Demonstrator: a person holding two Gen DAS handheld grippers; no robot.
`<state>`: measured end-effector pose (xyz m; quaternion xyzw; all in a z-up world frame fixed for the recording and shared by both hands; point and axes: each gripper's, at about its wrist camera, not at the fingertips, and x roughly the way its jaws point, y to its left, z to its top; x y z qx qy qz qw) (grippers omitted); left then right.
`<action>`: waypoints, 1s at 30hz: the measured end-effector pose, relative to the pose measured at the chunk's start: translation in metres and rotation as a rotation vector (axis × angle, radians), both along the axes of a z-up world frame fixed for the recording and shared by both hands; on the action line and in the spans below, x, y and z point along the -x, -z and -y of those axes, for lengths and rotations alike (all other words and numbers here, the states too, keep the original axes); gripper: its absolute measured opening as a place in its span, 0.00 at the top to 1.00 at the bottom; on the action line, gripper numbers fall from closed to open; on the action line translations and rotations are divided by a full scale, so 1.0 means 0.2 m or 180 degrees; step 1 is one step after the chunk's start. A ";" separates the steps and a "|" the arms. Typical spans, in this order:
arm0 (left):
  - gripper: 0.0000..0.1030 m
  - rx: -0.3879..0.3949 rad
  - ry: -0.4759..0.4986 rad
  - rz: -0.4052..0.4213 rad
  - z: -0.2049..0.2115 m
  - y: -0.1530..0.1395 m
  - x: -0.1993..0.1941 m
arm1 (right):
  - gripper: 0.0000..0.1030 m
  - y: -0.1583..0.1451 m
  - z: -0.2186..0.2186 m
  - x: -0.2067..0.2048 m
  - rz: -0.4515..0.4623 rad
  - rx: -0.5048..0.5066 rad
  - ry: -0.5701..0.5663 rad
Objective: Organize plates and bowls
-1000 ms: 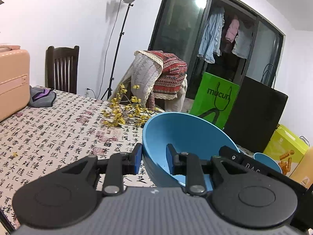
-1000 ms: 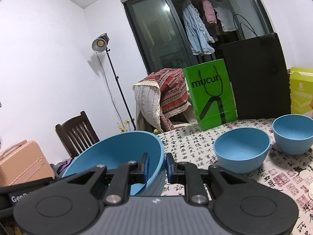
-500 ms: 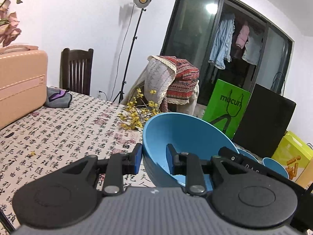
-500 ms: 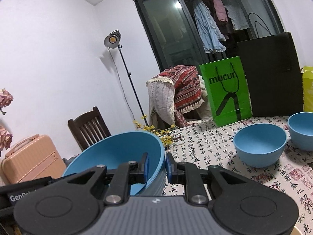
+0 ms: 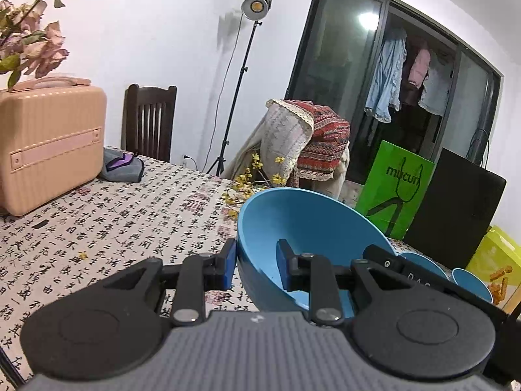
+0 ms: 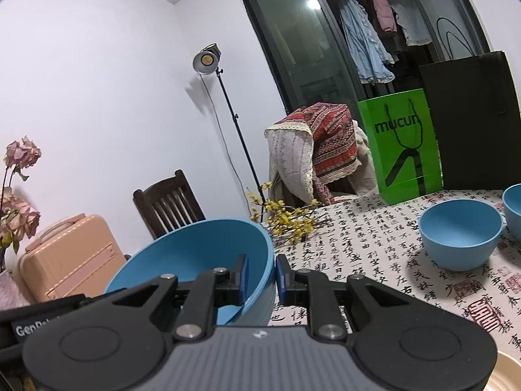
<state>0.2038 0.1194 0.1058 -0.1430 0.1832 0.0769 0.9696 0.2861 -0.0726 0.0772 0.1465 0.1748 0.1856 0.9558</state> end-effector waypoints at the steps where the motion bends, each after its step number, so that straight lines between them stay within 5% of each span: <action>1: 0.75 0.0001 -0.0013 -0.0001 -0.01 0.00 0.01 | 0.83 0.00 -0.01 0.00 -0.0002 -0.0002 -0.0013; 30: 0.75 0.0017 -0.0403 0.0019 -0.24 0.01 0.20 | 0.83 0.02 -0.29 0.08 -0.0033 0.0020 -0.0416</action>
